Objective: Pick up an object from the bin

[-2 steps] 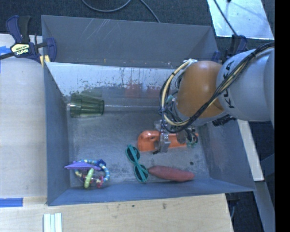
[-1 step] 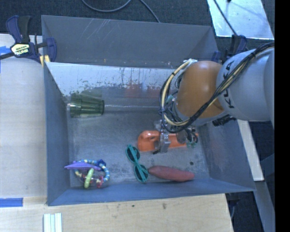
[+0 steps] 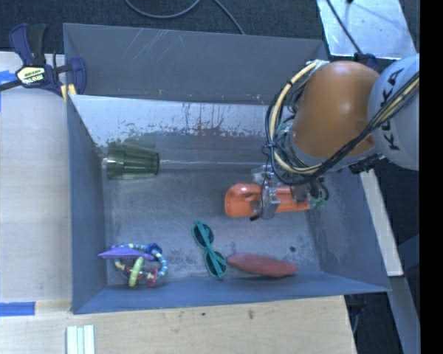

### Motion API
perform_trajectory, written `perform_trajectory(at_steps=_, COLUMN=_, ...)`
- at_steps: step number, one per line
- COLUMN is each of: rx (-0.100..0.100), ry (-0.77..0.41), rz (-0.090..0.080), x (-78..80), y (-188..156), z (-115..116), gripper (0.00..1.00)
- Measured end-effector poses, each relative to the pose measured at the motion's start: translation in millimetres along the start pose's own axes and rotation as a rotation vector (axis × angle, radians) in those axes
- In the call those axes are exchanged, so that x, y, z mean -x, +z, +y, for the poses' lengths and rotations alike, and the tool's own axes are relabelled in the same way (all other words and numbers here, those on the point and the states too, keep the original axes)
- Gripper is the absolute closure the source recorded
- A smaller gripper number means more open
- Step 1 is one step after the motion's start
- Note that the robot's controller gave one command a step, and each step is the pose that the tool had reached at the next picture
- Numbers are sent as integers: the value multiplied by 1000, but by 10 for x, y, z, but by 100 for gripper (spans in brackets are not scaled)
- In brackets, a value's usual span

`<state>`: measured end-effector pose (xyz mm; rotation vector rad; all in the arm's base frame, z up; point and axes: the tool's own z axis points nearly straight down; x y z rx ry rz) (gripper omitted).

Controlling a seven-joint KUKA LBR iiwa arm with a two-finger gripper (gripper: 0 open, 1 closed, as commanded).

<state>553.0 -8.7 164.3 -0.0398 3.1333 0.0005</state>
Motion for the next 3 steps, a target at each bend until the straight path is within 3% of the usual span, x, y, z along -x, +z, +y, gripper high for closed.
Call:
perform_trajectory(at_steps=1, rx=0, ry=0, rz=0, x=0, y=0, z=0, gripper=100)
perform_trajectory(at_steps=2, rx=-1, ry=-6, rz=-5, x=24, y=-1512, z=28, gripper=100)
perform_trajectory(at_steps=3, rx=0, ry=-6, rz=-4, x=21, y=-1505, z=28, gripper=100)
